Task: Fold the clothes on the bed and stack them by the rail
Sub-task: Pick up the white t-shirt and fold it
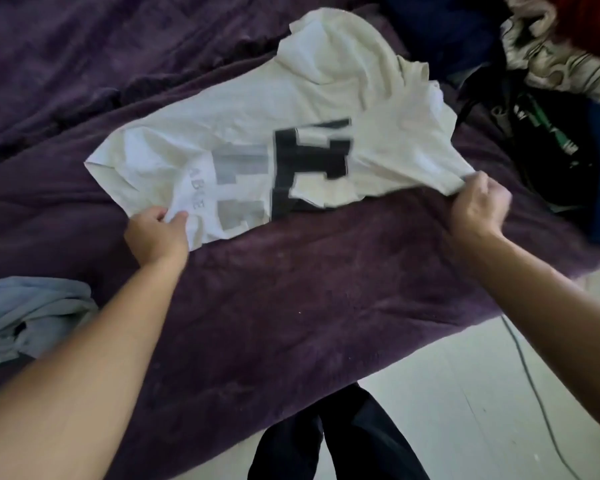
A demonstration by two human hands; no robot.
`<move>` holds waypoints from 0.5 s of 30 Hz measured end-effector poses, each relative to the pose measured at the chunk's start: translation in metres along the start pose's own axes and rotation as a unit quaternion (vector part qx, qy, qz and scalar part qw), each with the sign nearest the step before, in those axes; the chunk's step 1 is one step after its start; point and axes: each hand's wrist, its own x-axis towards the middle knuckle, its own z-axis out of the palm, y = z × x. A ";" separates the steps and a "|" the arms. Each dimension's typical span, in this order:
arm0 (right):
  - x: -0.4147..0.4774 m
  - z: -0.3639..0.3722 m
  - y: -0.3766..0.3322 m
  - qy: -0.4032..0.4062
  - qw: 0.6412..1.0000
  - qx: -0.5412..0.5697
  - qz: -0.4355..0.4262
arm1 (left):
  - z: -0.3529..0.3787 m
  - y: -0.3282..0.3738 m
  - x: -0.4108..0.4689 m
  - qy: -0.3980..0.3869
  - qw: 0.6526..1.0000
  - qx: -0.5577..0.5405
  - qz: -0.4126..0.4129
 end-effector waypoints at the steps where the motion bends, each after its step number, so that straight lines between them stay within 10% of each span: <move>1: -0.001 -0.020 0.006 0.028 0.999 -0.013 0.013 | -0.009 -0.005 -0.017 0.001 1.000 0.019 0.016; 9: -0.040 -0.139 0.097 0.015 0.978 -0.116 0.171 | -0.085 -0.097 -0.155 -0.172 0.956 0.232 0.057; 15: -0.043 -0.152 0.125 -0.043 0.963 -0.267 0.019 | -0.065 -0.093 -0.198 -0.147 0.901 0.287 0.292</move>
